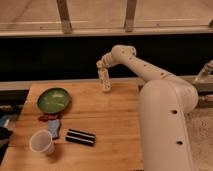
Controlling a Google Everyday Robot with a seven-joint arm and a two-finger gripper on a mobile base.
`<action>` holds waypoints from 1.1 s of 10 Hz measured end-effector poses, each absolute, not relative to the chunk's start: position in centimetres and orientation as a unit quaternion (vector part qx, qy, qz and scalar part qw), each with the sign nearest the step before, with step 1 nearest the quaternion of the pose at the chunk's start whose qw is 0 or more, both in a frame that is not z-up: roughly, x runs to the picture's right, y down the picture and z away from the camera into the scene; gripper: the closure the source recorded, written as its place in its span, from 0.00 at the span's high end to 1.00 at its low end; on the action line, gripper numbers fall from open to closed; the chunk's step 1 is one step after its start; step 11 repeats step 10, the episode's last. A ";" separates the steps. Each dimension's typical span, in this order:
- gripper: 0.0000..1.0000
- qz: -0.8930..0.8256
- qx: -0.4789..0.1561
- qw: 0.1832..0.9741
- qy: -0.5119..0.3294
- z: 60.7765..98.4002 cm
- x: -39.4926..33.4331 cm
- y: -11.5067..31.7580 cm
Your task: Stand the bottle upright
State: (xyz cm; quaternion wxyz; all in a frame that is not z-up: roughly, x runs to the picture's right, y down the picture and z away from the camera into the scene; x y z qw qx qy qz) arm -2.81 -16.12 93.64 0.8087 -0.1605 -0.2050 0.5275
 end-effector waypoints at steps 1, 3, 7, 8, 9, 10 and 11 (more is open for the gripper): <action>0.80 0.527 -0.160 0.809 -0.206 93.7 -2.8 -16.1; 0.80 0.528 -0.159 0.808 -0.208 93.7 -2.9 -16.1; 0.80 0.530 -0.155 0.807 -0.208 93.3 -2.4 -16.1; 0.80 0.530 -0.154 0.807 -0.208 93.1 -2.3 -16.1; 0.80 0.531 -0.153 0.807 -0.208 93.0 -2.2 -16.1; 0.80 0.533 -0.152 0.806 -0.207 92.9 -2.1 -16.1; 0.80 0.533 -0.152 0.806 -0.207 92.9 -2.1 -16.1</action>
